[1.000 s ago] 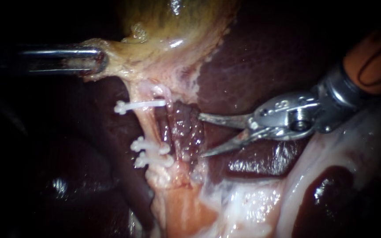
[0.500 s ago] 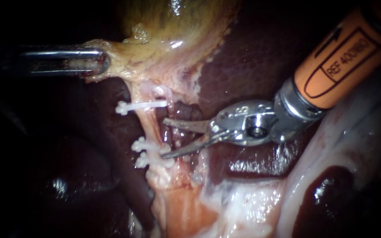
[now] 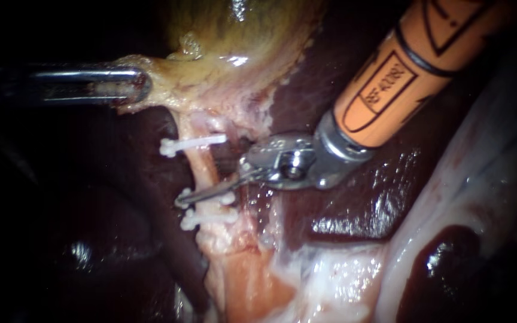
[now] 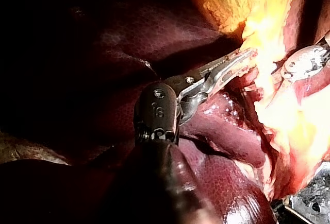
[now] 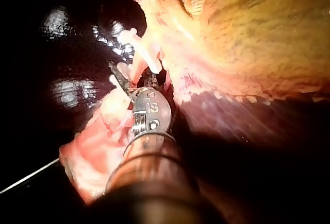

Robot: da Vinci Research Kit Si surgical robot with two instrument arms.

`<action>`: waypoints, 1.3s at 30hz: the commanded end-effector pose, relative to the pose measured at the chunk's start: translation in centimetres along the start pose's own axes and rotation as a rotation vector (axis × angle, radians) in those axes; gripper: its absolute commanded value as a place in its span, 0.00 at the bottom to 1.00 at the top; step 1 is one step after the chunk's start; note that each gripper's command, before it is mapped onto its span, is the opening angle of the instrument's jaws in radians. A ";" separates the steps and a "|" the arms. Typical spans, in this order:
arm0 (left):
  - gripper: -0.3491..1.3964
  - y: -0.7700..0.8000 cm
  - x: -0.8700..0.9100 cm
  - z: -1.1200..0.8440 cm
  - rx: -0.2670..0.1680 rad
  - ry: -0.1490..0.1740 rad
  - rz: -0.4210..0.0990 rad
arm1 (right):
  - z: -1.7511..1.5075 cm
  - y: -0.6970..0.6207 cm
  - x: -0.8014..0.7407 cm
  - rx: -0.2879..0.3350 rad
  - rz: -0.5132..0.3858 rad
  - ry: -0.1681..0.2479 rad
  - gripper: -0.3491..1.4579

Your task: Go to the cutting position left tube

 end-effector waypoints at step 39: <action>0.00 0.00 0.00 0.02 -0.002 -0.001 0.000 | -0.03 -0.91 0.70 0.300 0.086 0.210 0.98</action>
